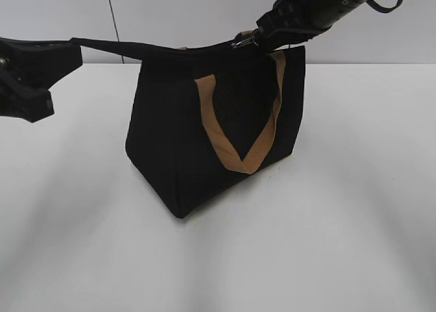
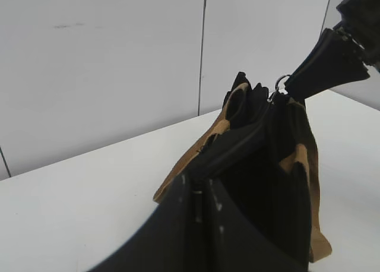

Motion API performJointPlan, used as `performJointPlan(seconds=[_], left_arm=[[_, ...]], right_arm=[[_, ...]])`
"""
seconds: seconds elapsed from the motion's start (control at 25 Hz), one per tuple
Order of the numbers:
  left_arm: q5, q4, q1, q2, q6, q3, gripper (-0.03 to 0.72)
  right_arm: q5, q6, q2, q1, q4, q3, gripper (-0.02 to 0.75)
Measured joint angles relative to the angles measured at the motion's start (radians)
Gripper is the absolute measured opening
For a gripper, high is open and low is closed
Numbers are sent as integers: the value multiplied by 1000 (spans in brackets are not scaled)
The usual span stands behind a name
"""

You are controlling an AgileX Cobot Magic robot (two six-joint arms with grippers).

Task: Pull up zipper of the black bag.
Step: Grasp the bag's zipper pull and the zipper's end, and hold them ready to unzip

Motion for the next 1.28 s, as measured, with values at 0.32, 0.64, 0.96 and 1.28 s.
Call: performJointPlan(seconds=[0.32, 0.64, 0.96, 1.28], left_arm=[[1, -2, -1, -7, 0, 0, 15], [8, -6, 0, -9, 0, -1, 15], [8, -6, 0, -9, 0, -1, 15], [9, 7, 1, -13, 0, -3, 15]], right_arm=[[-56, 38, 0, -43, -18, 0, -15], [-72, 64, 1, -56, -28, 0, -15], [-85, 66, 1, -50, 53, 0, -7], [-115, 70, 1, -3, 64, 0, 158]])
